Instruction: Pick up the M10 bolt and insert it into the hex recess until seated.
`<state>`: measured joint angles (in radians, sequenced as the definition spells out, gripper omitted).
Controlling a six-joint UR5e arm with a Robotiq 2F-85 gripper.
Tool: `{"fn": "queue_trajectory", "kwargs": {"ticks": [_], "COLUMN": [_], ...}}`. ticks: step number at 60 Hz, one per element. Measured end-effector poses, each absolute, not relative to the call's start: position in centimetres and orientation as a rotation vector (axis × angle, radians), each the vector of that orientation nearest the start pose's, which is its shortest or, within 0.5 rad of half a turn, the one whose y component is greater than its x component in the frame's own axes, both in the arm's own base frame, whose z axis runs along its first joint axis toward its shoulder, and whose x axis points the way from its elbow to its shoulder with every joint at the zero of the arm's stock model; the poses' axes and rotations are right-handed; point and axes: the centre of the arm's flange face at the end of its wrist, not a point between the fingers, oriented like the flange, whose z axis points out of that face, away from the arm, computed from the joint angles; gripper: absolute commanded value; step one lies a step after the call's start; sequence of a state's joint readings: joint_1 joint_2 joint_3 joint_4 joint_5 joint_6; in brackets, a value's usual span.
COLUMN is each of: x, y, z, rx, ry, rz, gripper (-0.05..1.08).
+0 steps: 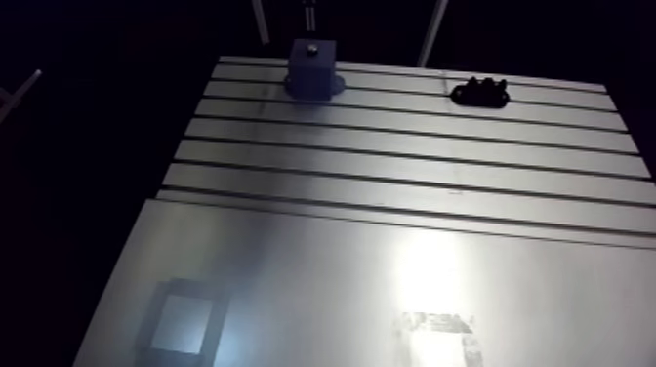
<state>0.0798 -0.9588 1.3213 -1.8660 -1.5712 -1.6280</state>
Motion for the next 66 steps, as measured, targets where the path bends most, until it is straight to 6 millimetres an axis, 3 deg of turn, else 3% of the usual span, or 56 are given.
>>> {"fn": "queue_trajectory", "kwargs": {"ticks": [29,66], "x": [-69.1,-69.0], "y": [-18.8,-19.1], "z": [24.9,24.7], "rx": [-0.204,-0.22], "ry": [3.07,3.079], "rz": [0.005,-0.001], "gripper": [1.08,1.08]}}
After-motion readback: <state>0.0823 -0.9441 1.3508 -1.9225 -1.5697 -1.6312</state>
